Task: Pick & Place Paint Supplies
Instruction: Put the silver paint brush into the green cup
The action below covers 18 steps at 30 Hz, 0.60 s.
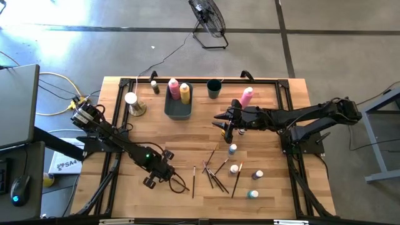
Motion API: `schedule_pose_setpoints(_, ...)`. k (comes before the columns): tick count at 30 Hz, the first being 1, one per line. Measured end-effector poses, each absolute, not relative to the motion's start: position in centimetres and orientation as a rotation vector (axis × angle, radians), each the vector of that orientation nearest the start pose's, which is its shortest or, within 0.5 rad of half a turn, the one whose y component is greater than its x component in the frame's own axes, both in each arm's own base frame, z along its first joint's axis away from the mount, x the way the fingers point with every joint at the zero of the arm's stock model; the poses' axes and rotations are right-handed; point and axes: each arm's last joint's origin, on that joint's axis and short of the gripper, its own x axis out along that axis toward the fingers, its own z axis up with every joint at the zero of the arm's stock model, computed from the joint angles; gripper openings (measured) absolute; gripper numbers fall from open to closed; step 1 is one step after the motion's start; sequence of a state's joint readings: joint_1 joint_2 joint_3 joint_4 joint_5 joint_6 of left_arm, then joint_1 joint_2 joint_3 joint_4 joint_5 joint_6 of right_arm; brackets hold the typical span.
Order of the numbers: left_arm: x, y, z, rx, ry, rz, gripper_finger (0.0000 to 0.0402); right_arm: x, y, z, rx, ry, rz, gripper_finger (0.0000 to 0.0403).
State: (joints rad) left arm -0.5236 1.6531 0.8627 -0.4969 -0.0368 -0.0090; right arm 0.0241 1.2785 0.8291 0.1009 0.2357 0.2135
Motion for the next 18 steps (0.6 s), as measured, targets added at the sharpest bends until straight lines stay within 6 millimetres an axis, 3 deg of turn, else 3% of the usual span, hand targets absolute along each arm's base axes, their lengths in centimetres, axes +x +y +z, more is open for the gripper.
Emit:
schedule_pose_setpoints(10,24.4,-14.0,14.2,0.354,1.274,-0.414,0.0001,28.1,0.0,27.1,0.166,0.322,-0.244,0.0125)
schedule_pose_setpoints(18,24.0,-12.4,16.5,0.364,1.349,-0.363,0.0,28.1,0.0,27.1,0.159,0.323,-0.241,0.0125)
